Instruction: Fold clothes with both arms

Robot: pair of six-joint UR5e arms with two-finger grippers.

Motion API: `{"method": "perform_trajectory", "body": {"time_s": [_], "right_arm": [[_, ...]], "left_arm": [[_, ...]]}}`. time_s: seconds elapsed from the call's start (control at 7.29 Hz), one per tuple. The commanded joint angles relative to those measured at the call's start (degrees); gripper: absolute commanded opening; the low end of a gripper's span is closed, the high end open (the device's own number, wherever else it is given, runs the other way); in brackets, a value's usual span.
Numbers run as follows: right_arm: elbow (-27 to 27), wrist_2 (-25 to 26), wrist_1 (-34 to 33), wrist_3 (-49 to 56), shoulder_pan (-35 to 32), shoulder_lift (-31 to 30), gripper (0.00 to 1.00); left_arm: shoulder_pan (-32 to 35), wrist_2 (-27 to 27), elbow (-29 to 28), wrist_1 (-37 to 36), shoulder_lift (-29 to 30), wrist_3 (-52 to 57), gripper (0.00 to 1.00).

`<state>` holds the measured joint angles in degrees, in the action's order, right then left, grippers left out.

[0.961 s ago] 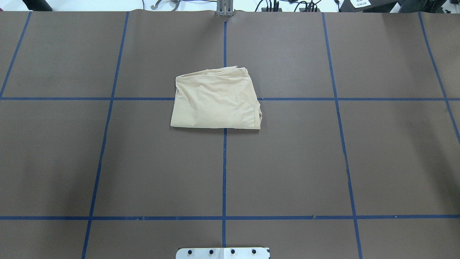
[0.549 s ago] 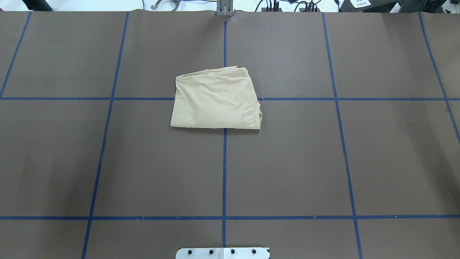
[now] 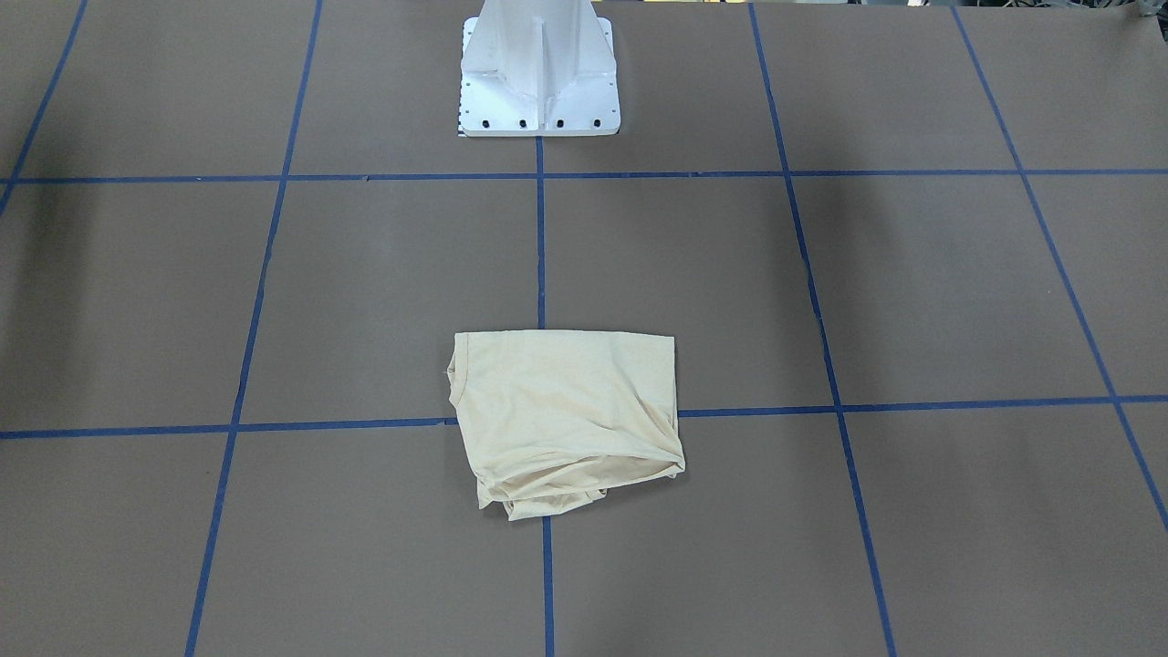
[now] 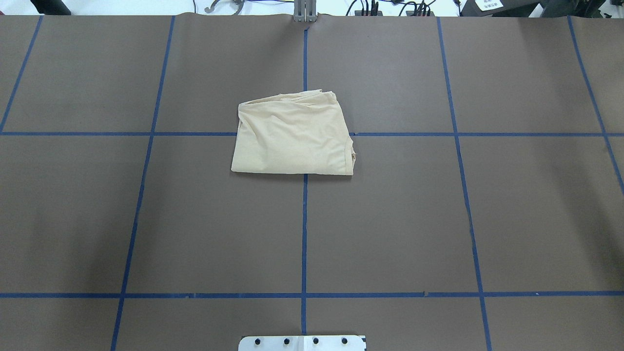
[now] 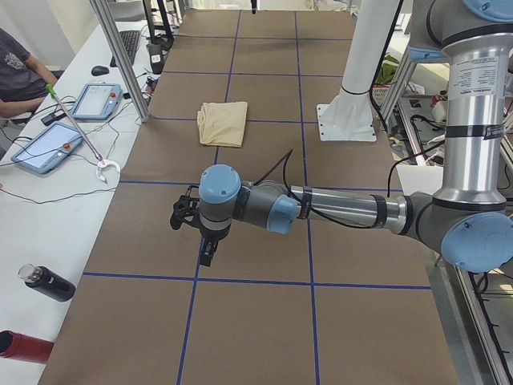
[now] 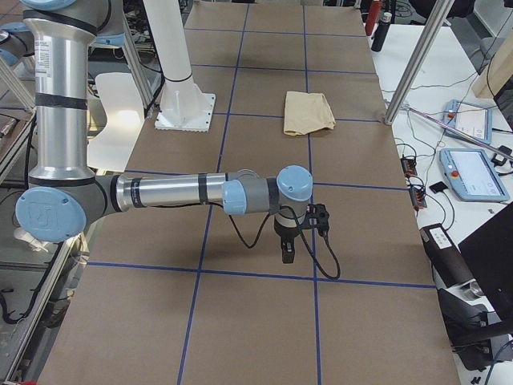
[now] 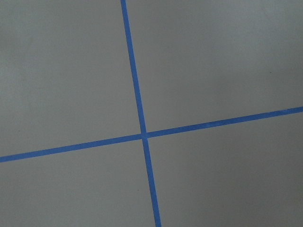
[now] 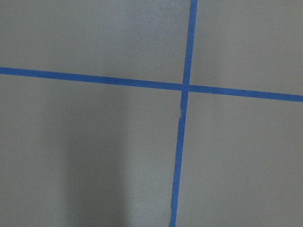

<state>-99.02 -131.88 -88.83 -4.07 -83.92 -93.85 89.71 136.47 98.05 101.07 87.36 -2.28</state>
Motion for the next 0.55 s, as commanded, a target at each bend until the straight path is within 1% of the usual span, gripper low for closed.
{"method": "perform_trajectory", "body": {"time_s": [0.0,0.41], "right_arm": [[-0.12,-0.04,-0.11,0.03,-0.02,-0.37,1.00],[-0.29,-1.00,-0.03,-0.06,-0.02,-0.46,1.00]], "left_arm": [[0.03,0.11,-0.05,0.00,0.00,0.00,1.00],[0.03,0.20,0.21,-0.09,0.00,0.00,1.00]]}}
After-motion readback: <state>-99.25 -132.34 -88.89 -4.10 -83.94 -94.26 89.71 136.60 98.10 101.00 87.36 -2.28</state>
